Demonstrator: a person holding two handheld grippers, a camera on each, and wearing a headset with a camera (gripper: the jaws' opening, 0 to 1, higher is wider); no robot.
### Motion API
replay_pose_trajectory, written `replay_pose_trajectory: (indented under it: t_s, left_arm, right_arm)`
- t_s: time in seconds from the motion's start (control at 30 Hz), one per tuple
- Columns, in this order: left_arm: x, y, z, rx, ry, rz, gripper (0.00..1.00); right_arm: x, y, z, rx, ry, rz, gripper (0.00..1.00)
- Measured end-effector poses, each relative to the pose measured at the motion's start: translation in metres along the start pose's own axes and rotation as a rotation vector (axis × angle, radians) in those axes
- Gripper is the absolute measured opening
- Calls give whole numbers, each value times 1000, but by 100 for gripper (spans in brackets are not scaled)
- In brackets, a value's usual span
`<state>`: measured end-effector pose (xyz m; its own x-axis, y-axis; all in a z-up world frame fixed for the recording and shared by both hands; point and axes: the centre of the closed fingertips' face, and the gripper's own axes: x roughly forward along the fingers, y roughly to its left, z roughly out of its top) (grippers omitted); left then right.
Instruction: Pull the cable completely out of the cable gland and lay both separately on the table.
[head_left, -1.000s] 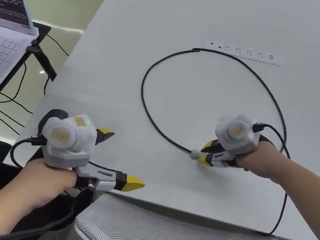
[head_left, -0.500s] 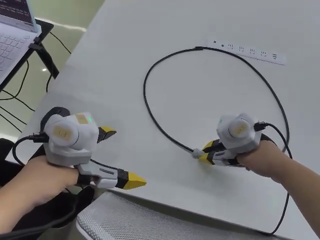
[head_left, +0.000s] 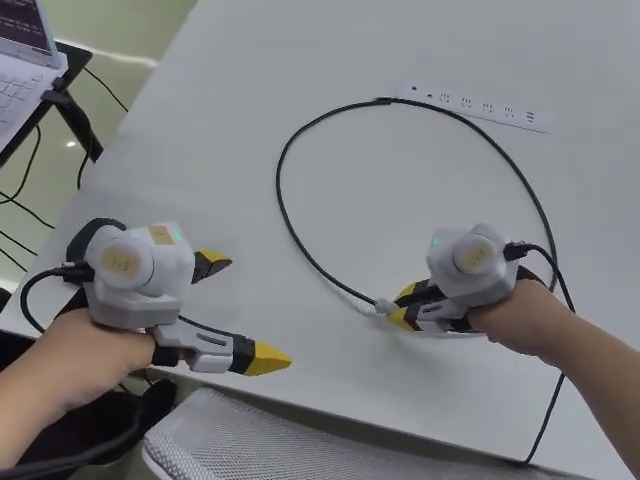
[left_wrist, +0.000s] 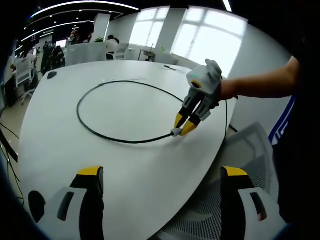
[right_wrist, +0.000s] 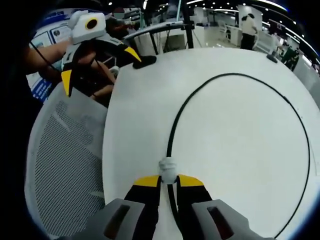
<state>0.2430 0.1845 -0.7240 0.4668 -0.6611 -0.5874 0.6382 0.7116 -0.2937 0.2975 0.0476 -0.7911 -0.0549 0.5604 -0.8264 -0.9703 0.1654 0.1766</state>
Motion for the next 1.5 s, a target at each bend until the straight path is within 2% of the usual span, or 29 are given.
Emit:
replay_pose_trajectory:
  t_s: [0.23, 0.5, 0.73, 0.83, 1.27, 1.5]
  left_arm:
    - [3, -5, 10, 17, -17, -21, 97]
    - [6, -16, 34, 70, -52, -62, 96]
    - [13, -27, 51, 111, -77, -101, 94]
    - [15, -32, 58, 129, -88, -122, 93]
    - [23, -54, 84, 171, -144, -206, 86]
    - [30, -63, 97, 204, -166, -243, 81]
  right_arm:
    - [-18, 11, 16, -33, 1, -4, 7]
    - [-42, 23, 37, -77, -8, -12, 7]
    - [-60, 30, 47, -121, 2, -25, 6]
    - [-68, 36, 51, -124, -1, -14, 6]
    - [-97, 42, 74, -182, -4, -10, 6]
    - [-108, 45, 80, -217, 6, 4, 6]
